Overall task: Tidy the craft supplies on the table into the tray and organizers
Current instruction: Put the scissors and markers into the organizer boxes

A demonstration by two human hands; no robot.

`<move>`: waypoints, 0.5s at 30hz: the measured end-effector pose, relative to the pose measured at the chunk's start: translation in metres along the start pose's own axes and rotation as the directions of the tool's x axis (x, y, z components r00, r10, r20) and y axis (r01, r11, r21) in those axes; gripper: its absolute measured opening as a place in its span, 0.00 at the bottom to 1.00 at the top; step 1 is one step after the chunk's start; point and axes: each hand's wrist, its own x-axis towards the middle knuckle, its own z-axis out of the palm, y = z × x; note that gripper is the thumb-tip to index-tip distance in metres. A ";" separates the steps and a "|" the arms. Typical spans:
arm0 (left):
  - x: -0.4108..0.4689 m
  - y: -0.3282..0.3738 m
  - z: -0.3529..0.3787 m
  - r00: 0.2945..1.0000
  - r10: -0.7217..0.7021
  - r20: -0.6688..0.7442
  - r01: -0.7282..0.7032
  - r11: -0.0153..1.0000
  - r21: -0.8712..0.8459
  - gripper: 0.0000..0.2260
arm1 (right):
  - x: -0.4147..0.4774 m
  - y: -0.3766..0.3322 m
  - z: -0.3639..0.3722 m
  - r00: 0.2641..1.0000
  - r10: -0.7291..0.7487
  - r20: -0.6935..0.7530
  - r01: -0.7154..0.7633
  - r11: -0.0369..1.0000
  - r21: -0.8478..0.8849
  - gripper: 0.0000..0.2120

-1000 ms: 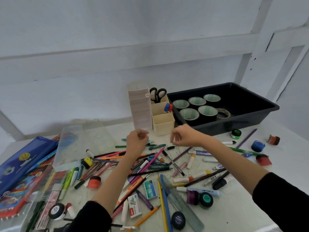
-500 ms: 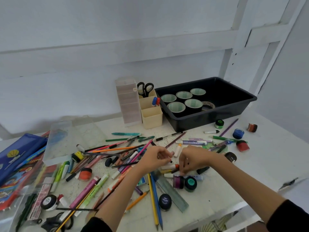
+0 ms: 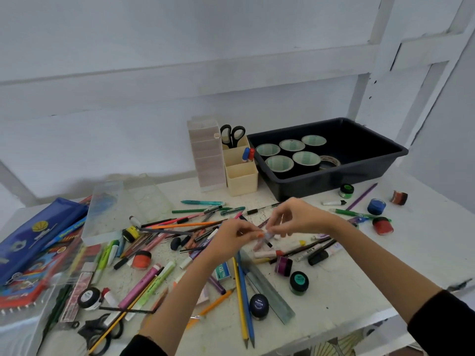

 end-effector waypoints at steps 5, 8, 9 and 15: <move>0.006 -0.002 -0.030 0.950 -0.128 -0.284 0.106 0.990 -0.094 0.06 | 0.025 -0.011 -0.019 0.972 -0.051 -0.231 0.131 0.929 0.347 0.10; 0.013 -0.002 -0.045 0.916 -0.204 -0.345 0.131 0.966 -0.223 0.05 | 0.047 -0.028 -0.020 0.962 -0.091 -0.258 0.199 0.881 0.429 0.13; 0.016 -0.001 -0.051 0.902 -0.244 -0.356 0.135 0.943 -0.305 0.06 | 0.054 -0.034 -0.022 0.960 -0.101 -0.261 0.217 0.858 0.467 0.13; 0.039 -0.001 -0.089 0.848 -0.334 -0.411 0.115 0.873 -0.474 0.08 | 0.108 -0.074 -0.034 0.897 -0.124 -0.424 0.303 0.872 0.385 0.10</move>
